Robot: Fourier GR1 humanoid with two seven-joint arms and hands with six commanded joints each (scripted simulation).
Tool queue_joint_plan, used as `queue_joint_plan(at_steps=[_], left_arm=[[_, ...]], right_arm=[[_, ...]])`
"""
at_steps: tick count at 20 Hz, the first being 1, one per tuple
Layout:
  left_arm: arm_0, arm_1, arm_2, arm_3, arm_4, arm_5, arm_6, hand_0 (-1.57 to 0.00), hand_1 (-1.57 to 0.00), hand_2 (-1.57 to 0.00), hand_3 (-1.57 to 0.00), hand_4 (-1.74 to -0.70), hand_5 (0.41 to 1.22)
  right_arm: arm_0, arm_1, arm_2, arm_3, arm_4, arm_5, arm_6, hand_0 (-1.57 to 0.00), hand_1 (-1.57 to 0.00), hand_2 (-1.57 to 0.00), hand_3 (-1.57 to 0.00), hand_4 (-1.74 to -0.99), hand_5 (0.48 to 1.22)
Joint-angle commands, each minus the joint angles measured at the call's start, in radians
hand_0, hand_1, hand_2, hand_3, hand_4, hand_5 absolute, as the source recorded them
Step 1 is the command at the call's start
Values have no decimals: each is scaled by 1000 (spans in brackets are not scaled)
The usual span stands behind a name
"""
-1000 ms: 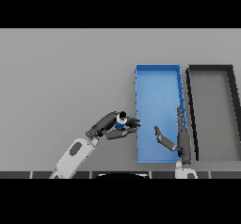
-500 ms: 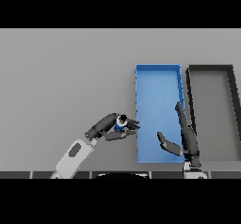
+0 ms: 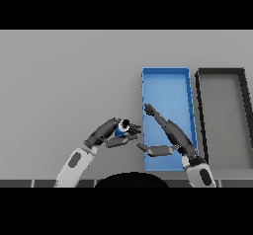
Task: Pick up the blue pipe and place it into the blue bin.
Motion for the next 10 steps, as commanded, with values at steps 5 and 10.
queue_joint_plan(at_steps=[5, 10], left_arm=[[0, -5, 19, -4, 2, -21, 5, -1571, -1571, -1571, -1571, -1476, 1221], [-1, -22, 32, 11, 12, -63, 5, -1571, -1571, -1571, -1571, -1476, 1221]], right_arm=[[-129, 60, 69, 41, -48, 55, 124, 1, 1, 1, 1, -1220, 525], [-287, 90, 90, 86, -86, 88, 171, 1, 1, 1, 1, -1192, 514]])
